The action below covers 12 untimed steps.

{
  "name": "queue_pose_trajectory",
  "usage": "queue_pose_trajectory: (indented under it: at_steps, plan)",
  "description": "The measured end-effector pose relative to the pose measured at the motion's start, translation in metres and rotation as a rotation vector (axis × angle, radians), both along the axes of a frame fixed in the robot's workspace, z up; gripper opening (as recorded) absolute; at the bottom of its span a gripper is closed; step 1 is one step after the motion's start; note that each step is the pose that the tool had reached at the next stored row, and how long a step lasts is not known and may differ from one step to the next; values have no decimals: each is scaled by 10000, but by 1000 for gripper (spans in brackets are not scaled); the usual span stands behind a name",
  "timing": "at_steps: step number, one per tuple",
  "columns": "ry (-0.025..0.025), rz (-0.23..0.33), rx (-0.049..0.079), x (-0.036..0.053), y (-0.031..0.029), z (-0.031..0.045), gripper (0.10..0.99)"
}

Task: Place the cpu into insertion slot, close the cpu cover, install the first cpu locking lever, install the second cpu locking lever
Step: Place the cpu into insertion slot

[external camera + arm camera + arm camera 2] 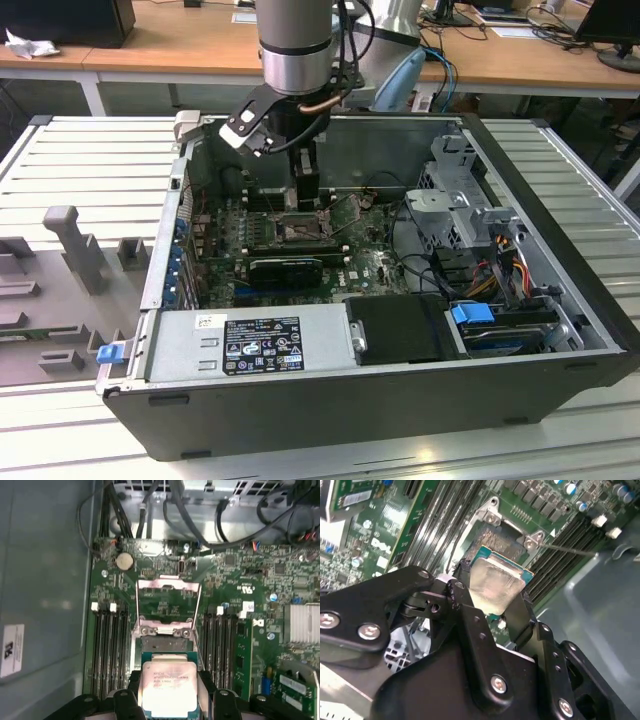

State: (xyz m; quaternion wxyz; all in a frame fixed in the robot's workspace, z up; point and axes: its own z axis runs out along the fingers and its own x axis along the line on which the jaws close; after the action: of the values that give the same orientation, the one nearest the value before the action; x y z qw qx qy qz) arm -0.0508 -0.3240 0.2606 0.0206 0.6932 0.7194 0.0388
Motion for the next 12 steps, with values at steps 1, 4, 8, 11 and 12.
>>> queue_pose_trajectory:
  at_steps: [1, 4, 8, 11, 12]
  plan:
    - [0, -1, 1, -3, 3, -30, 525]
    - [0, 4, 1, 24, 3, -108, 525]
    - [0, -51, -5, 66, 3, -217, 525]
    - [-1, -77, -6, 66, 3, -282, 525]
    - [0, -90, -7, 65, 3, -300, 525]
